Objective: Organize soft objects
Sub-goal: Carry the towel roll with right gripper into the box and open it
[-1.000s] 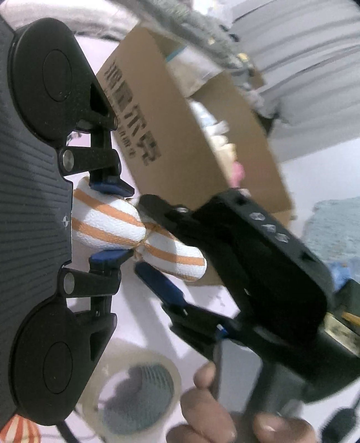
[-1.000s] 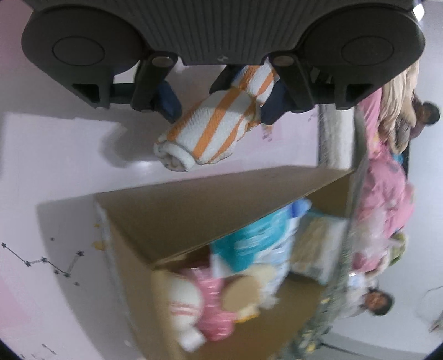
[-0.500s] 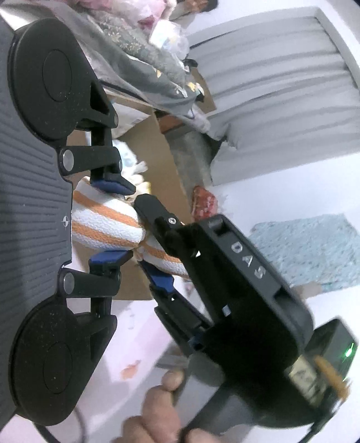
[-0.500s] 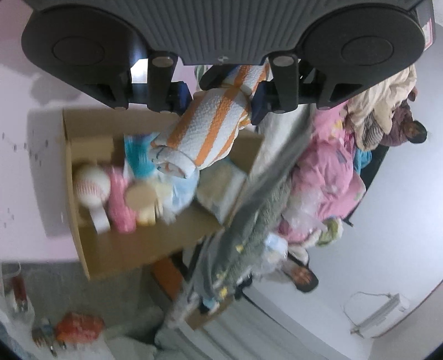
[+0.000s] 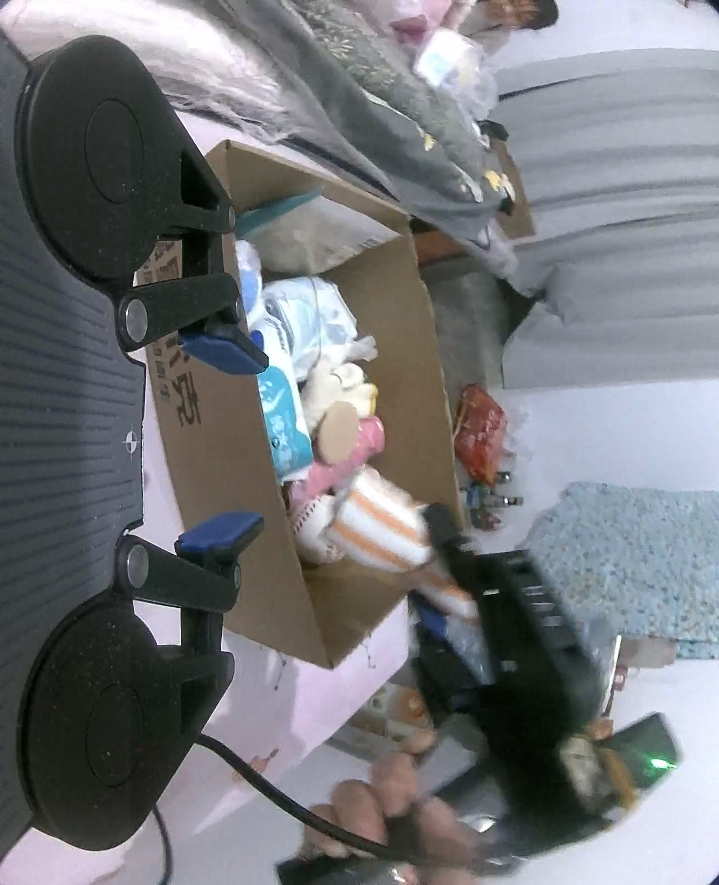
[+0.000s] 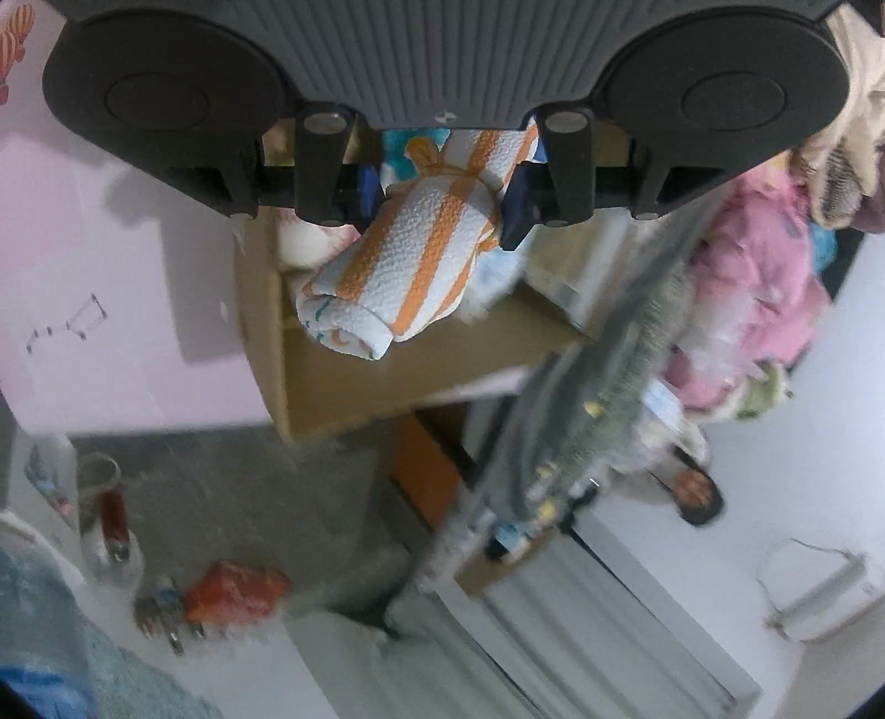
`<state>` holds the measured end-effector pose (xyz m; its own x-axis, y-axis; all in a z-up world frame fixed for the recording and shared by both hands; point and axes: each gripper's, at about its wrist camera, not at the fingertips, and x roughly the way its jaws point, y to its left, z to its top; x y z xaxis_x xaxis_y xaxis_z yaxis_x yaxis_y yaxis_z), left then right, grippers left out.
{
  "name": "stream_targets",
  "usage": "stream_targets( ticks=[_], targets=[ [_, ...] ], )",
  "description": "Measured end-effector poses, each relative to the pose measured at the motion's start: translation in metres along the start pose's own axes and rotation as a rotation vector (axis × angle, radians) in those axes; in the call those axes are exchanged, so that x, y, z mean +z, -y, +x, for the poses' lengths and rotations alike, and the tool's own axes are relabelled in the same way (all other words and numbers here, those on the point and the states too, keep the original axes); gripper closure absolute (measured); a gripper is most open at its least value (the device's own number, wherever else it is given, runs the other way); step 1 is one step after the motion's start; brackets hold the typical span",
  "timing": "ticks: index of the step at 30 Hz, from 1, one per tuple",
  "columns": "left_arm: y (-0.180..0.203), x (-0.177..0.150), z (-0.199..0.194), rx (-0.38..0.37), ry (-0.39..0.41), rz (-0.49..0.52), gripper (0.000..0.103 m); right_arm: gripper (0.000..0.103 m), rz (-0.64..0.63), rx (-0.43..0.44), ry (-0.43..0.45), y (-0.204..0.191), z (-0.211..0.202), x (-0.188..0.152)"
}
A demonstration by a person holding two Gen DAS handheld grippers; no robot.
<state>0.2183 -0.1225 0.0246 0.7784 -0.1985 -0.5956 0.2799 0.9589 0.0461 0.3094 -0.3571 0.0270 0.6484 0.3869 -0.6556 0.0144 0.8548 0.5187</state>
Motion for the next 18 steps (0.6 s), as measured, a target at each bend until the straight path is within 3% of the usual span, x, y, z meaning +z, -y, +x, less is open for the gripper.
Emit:
stream_targets(
  ticks=[4, 7, 10, 12, 18],
  targets=[
    [-0.003, -0.003, -0.003, 0.000, -0.006, -0.019, 0.048, 0.074, -0.040, -0.048, -0.067, 0.003, 0.026, -0.010],
    [-0.006, -0.004, 0.001, 0.004, -0.014, -0.024, 0.048, 0.072, -0.152, -0.101, -0.074, -0.014, 0.033, -0.016],
    [-0.006, -0.005, 0.005, -0.002, -0.028, -0.031, 0.046, 0.055, -0.232, -0.137, -0.113, -0.026, 0.035, -0.022],
    [-0.008, -0.007, 0.004, -0.008, -0.030, -0.037, 0.045, 0.050, -0.265, -0.167, -0.109, -0.030, 0.029, -0.024],
    [-0.011, -0.009, 0.000, -0.017, -0.023, -0.041, 0.043, 0.050, -0.295, -0.197, -0.025, -0.033, 0.000, -0.016]
  ],
)
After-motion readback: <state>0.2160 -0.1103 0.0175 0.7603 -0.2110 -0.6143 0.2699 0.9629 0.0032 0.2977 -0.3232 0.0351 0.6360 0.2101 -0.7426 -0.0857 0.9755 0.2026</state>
